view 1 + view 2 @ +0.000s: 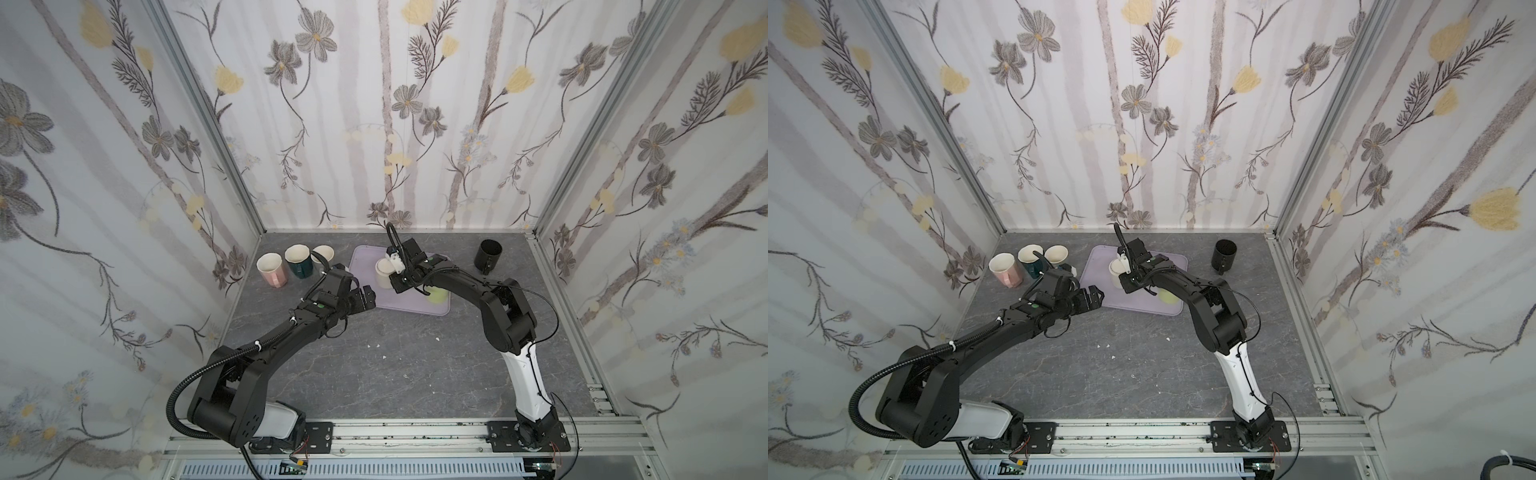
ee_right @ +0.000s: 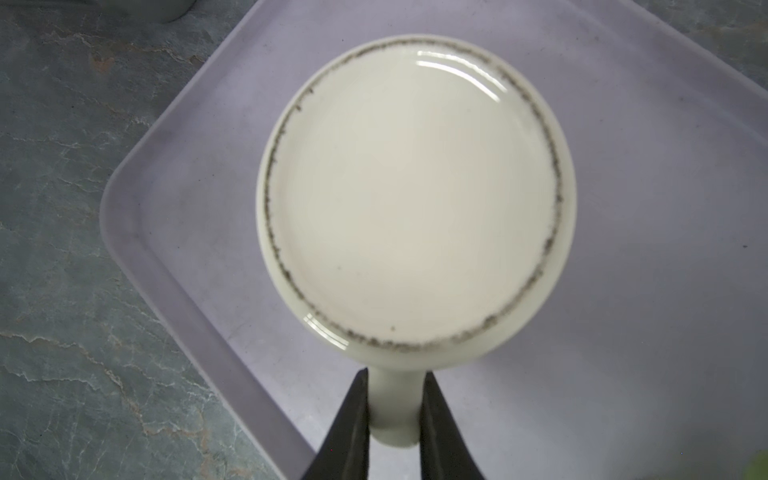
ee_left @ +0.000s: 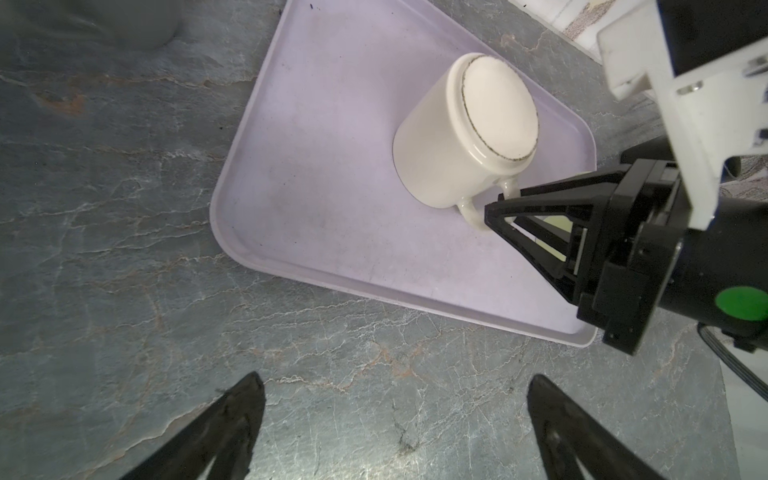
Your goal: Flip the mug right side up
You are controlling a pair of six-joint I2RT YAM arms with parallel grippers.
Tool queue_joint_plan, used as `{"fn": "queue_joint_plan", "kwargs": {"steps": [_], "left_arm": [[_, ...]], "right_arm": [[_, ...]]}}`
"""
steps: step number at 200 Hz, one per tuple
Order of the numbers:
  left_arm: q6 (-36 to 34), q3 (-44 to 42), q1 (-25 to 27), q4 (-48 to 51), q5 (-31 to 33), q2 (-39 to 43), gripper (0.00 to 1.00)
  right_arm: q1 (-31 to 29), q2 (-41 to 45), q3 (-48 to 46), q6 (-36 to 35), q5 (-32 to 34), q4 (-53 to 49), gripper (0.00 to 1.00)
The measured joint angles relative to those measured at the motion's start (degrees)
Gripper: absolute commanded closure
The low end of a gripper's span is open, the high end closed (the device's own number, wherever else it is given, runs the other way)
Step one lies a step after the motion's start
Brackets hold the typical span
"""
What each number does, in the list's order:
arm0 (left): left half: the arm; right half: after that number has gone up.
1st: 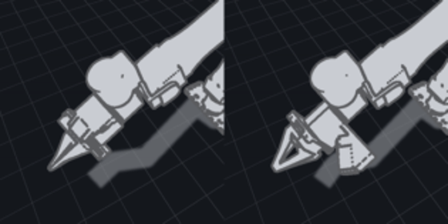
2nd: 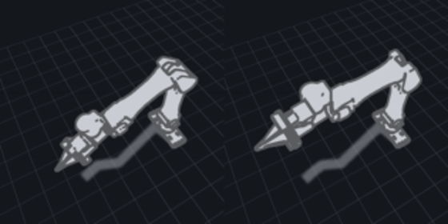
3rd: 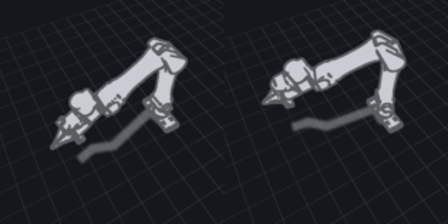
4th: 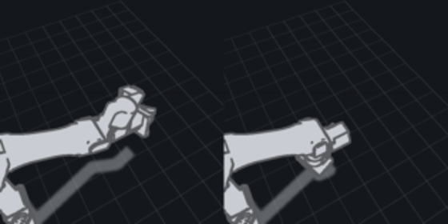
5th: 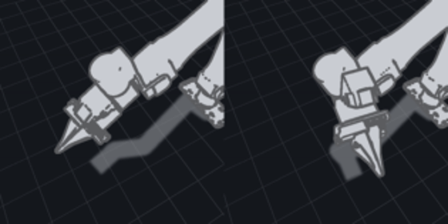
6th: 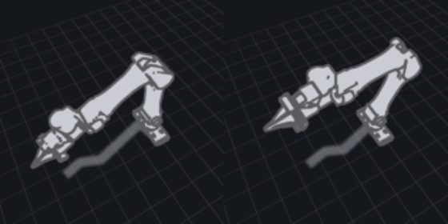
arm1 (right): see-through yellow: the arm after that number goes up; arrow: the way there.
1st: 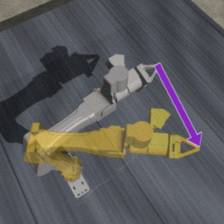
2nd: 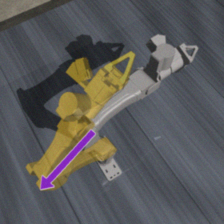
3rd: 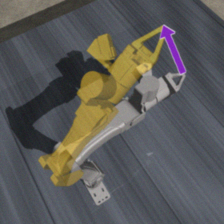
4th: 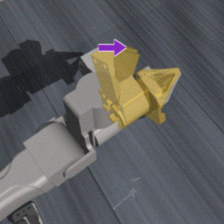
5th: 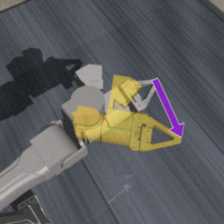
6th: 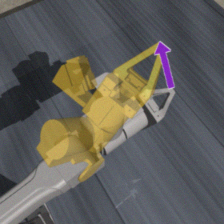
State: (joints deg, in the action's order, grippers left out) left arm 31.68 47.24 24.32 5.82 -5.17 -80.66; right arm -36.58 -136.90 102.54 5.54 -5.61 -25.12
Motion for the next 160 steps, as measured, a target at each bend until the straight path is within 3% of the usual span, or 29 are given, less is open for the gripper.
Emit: {"fn": "queue_joint_plan", "kwargs": {"steps": [83,160], "left_arm": [[0.0,-0.1,0.0,-0.1,-0.4,-0.6,0.0],[0.1,-0.2,0.0,-0.5,-0.7,-1.8,0.0]], "right_arm": [[0.0,-0.4,0.5,1.7,1.3,0.2,1.0],[0.3,0.7,0.5,3.0,2.9,-0.9,1.0]]}}
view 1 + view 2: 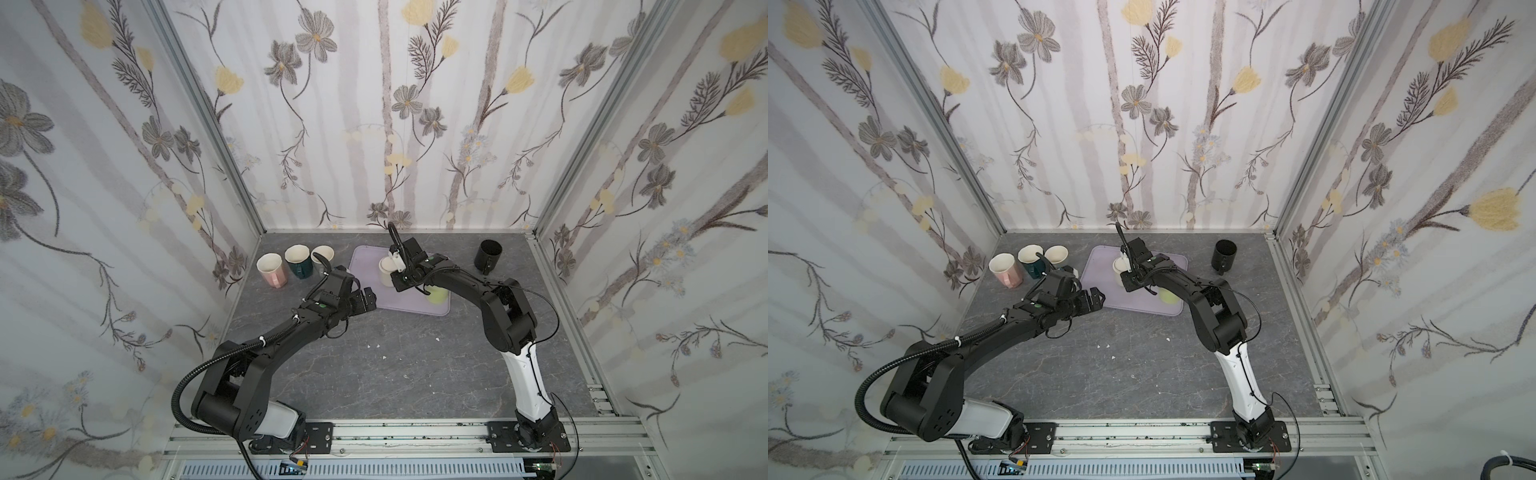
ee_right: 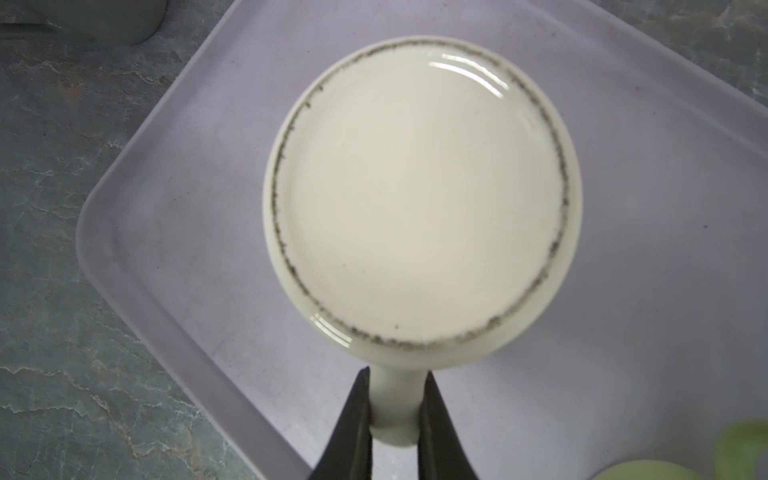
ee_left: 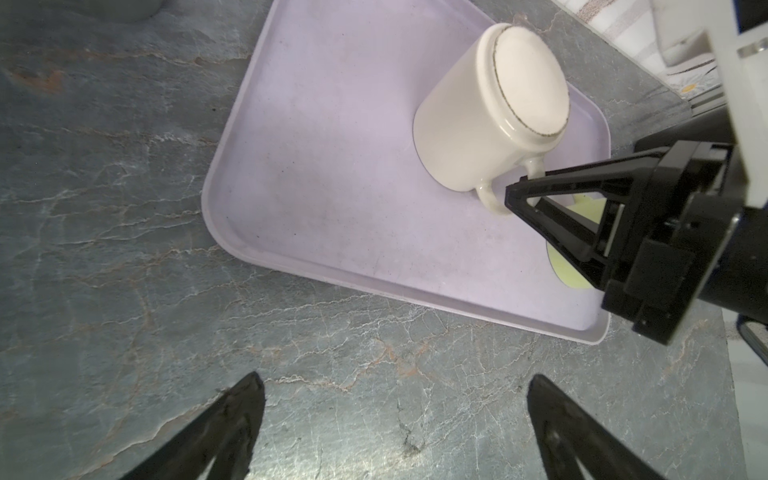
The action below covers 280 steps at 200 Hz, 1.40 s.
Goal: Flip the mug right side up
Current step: 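Lift the white mug off the tray with the right gripper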
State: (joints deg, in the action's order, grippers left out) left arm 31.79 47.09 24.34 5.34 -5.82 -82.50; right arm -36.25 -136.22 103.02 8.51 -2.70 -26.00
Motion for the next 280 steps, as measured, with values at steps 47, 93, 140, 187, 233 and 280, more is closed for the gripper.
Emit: {"fn": "queue_joint_plan", "kwargs": {"steps": [47,93,140,187,233,280], "left_arm": [[0.1,0.0,0.0,-1.0,-0.4,-0.8,0.0],[0.2,0.0,-0.1,-1.9,-1.6,-2.1,0.0],[2.0,0.2,-0.1,-3.9,-3.4,-3.6,0.0],[5.2,0.8,-0.1,-8.0,-6.0,-4.3,0.0],[8.0,2.1,-0.1,-12.0,-8.9,-6.3,0.0],[11.7,2.1,-0.1,-16.2,-12.9,-9.7,0.0]], "right_arm": [[0.0,5.6,-3.2,0.5,0.1,0.9,1.0],[0.2,11.8,-9.1,2.3,0.1,3.3,1.0],[0.2,18.1,-15.8,3.7,-1.0,7.7,1.0],[0.7,23.8,-22.9,6.0,-3.2,13.7,1.0],[1.5,26.8,-27.2,8.3,-4.4,18.6,1.0],[1.7,27.9,-29.6,9.6,-4.4,21.2,1.0]]}}
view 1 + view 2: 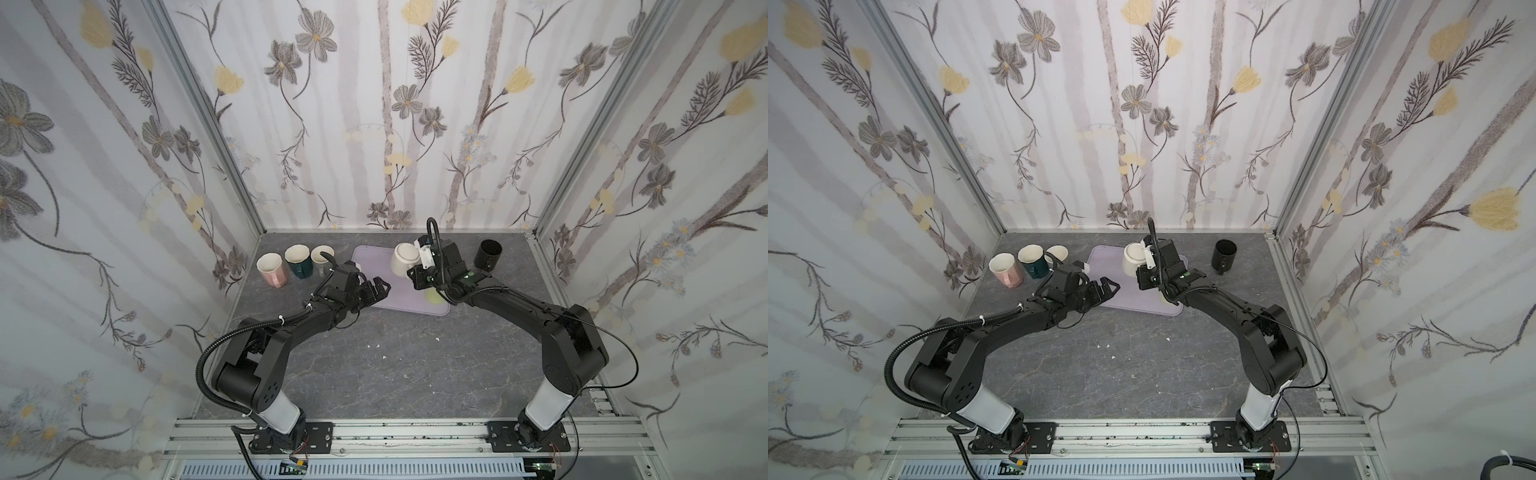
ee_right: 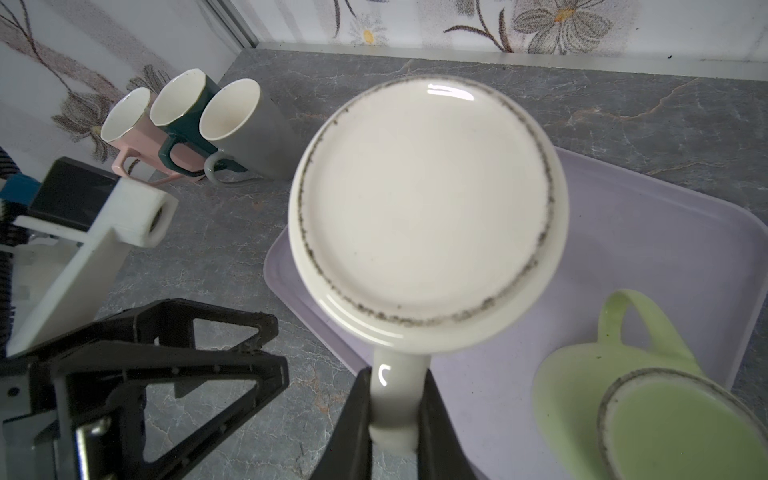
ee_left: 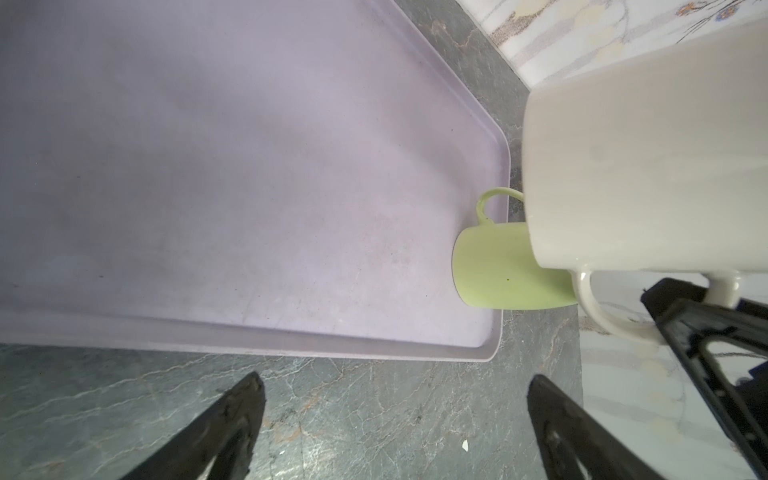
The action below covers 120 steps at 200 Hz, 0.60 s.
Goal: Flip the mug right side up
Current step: 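Lift the white mug off the tray with the right gripper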
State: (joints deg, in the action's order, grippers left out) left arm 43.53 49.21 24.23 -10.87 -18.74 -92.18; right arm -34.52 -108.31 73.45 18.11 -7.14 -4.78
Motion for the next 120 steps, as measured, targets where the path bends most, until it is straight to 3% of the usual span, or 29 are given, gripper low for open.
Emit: {"fn": "queue_joint_plan", "kwargs": {"steps": [81,120], "left_arm": [[3.2,-0.1,0.3,-3.0,-2.8,2.5,0.0],[-2.1,0.8,3.2,3.4,3.7,12.1,0.0]], "right_arm": [[0.0,0.7,-2.4,2.0,-0.4,3.2,1.0],[0.4,0.7,-1.9,3.0,-1.5,5.3,1.0]]}}
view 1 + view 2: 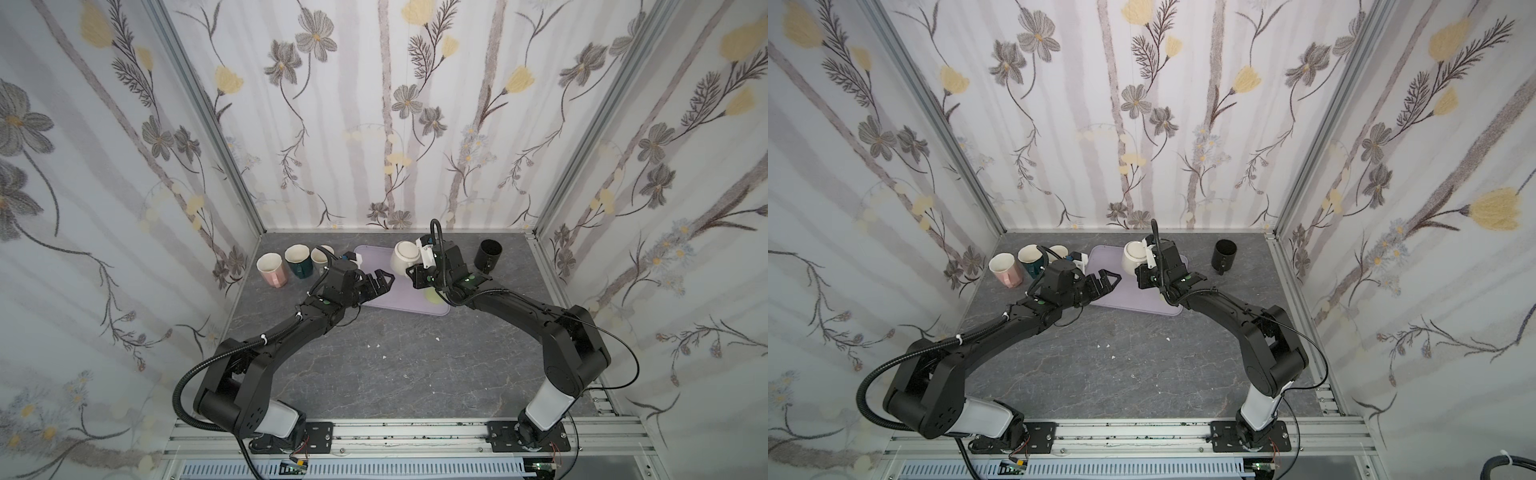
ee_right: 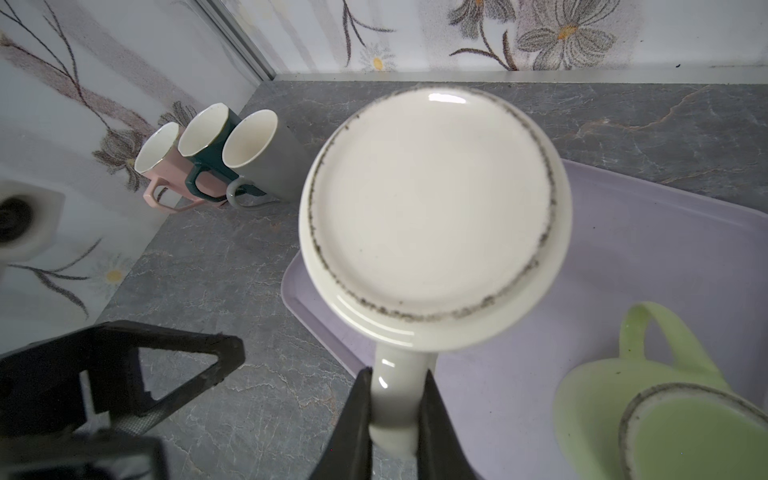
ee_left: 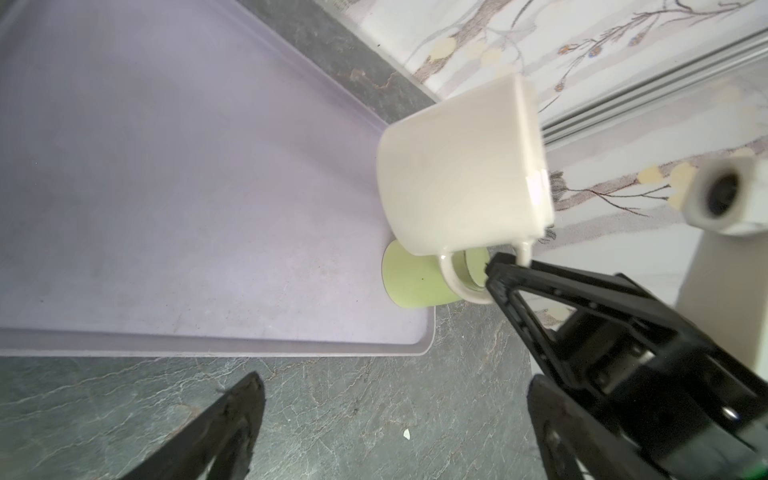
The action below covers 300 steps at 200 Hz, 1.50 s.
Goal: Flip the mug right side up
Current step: 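Lift the white mug off the tray with the right gripper, then rotate the white mug opening upward with the right gripper while left gripper approaches it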
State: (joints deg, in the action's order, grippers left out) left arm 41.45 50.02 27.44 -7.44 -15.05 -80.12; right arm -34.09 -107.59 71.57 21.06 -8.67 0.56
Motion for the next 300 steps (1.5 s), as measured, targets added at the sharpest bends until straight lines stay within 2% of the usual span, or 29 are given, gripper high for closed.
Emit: {"fn": "queue_joint_plan", "kwargs": {"steps": [42,112,148,201,259,300], "left_arm": [[-1.9,-2.9,1.0,2.1,7.5,7.3,0.0],[6.1,-9.1,1.8,-4.4,7.6,14.0,0.03],[8.4,-11.5,1.8,-9.2,10.1,16.7,0.1],[11.4,-11.9,1.7,-15.2,11.0,14.9,0.21],[13.8,-8.9,1.7,-21.6,7.9,10.1,0.22],[14.0,-8.5,1.7,-22.6,6.8,8.5,0.22]], "right_arm": [[0.1,-0.5,1.6,1.2,-3.0,3.5,1.0],[-0.1,-1.2,0.4,6.5,-9.0,14.6,1.0],[-0.6,-0.6,-0.4,8.5,-9.7,18.5,1.0],[-0.8,2.0,-1.5,9.6,-12.3,23.1,1.0],[-1.1,4.1,-2.6,10.4,-13.7,26.6,1.0],[-1.1,4.1,-3.1,10.5,-13.7,26.6,1.0]]}}
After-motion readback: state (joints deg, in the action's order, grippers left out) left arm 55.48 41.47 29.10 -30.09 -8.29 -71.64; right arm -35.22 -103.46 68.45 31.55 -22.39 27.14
